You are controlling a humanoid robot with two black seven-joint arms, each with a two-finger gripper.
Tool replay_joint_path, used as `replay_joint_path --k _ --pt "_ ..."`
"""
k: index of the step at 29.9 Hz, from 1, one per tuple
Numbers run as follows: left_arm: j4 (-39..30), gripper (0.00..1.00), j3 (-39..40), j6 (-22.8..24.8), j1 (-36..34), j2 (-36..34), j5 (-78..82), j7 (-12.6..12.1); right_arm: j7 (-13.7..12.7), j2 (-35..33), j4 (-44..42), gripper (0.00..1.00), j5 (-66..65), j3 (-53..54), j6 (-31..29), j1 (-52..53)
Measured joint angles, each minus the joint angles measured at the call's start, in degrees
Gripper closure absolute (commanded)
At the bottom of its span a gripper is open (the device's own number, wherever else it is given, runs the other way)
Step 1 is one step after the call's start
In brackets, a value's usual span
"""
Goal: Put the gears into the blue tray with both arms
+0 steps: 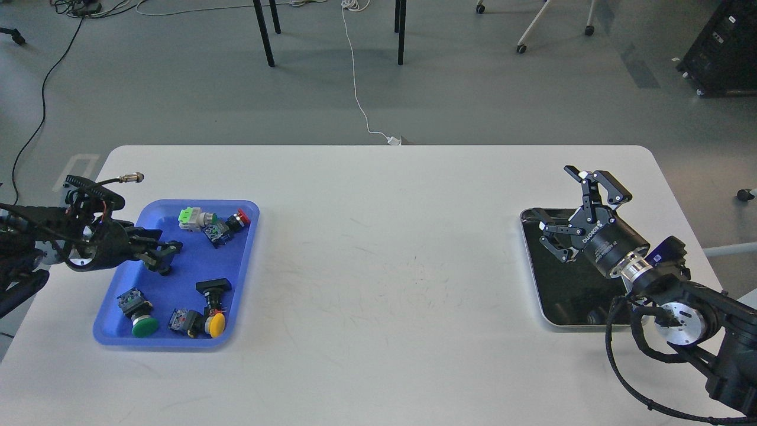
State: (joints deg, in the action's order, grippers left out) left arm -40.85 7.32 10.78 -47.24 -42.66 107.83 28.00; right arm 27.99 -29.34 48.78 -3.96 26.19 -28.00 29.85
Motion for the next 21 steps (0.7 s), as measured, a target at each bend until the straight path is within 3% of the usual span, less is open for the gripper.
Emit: replay_joint_path --k 6,12,16,21 --pt "-7.2 0.06 9.7 0.6 -0.2 -4.0 -9.1 0.0 0.0 0.0 0.0 0.05 0.0 0.1 0.0 1.2" --pt "-23.1 0.02 15.1 0.6 4.6 -6.3 -41.1 0.0 0.0 0.5 0.2 0.05 0.0 0.0 0.3 3.7" --pt "-27.3 0.02 24.4 0.5 11.8 -1.5 -60.1 0.0 0.0 1.6 2.2 0.04 0.2 -0.1 4.8 4.5" --pt "-29.1 0.02 39.5 -0.2 23.9 8.9 -63.9 0.0 0.0 1.9 4.9 0.01 0.2 -0.2 11.3 4.2"
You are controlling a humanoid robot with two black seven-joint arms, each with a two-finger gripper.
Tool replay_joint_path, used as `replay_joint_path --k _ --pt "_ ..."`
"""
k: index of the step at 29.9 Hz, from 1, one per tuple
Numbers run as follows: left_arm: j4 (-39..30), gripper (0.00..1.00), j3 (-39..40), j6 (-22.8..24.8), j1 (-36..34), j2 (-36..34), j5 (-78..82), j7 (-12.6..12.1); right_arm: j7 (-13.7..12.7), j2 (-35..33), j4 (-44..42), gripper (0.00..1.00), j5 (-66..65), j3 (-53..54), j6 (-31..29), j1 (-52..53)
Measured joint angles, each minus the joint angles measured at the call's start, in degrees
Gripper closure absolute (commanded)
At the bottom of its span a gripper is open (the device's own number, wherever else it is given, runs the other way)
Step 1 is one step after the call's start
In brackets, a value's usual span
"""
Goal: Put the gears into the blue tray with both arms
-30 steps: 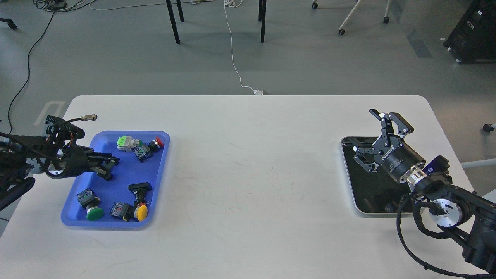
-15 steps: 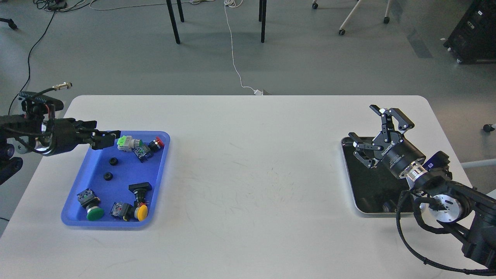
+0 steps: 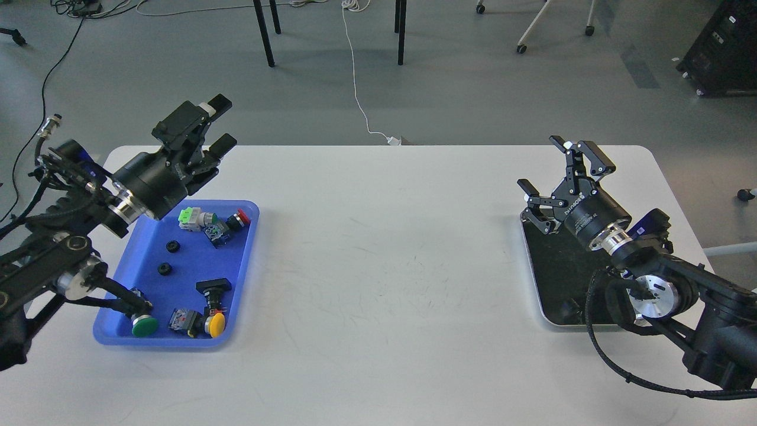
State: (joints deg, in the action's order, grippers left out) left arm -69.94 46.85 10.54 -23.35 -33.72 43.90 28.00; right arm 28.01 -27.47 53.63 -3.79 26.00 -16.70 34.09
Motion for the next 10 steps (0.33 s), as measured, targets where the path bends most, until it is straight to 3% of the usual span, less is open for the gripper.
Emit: replay_joint_path --k 2,5,10 --pt "-0.1 0.02 4.8 0.0 3.5 4.3 -0.2 -0.3 0.0 0.2 0.0 0.01 -0.2 -0.1 2.0 -0.3" --pt "0.2 0.02 11.1 0.4 8.5 10.2 -0.4 -4.1 0.0 0.6 0.1 0.01 -0.4 0.0 3.4 -0.4" --pt "1.1 0.02 14.2 0.5 12.1 14.9 0.0 -6.6 0.0 1.1 0.4 0.01 -0.4 0.3 3.5 -0.6"
